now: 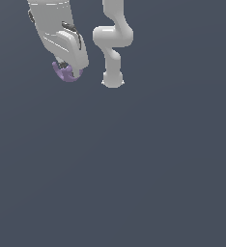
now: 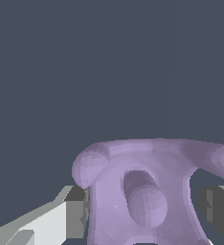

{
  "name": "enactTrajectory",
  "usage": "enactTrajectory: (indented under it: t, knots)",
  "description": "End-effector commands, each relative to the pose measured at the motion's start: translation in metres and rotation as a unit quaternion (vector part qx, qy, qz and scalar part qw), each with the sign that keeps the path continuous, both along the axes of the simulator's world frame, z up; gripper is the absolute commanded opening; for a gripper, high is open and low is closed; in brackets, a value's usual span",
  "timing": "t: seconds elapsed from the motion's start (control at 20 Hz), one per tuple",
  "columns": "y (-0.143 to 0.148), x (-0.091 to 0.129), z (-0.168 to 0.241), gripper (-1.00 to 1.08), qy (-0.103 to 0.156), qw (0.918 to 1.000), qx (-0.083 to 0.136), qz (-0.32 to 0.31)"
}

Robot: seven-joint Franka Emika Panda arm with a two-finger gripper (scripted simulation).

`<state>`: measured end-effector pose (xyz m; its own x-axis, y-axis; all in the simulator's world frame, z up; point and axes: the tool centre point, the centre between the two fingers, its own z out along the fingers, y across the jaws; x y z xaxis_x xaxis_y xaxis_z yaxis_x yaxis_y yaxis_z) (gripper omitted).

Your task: Pick up the object and move it to a goal position.

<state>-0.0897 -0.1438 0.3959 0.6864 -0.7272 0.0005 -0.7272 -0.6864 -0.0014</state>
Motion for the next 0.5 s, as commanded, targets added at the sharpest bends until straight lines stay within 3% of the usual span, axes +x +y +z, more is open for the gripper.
enactTrajectory:
  t: [0.0,0.45]
  knots:
    - [-0.0026,-0.0045,0.0095,-1.00,0.001,1.0000,0.000,0.000]
    - [-0.0038,-0.0049,0.0145,-1.00,0.001,1.0000,0.000,0.001]
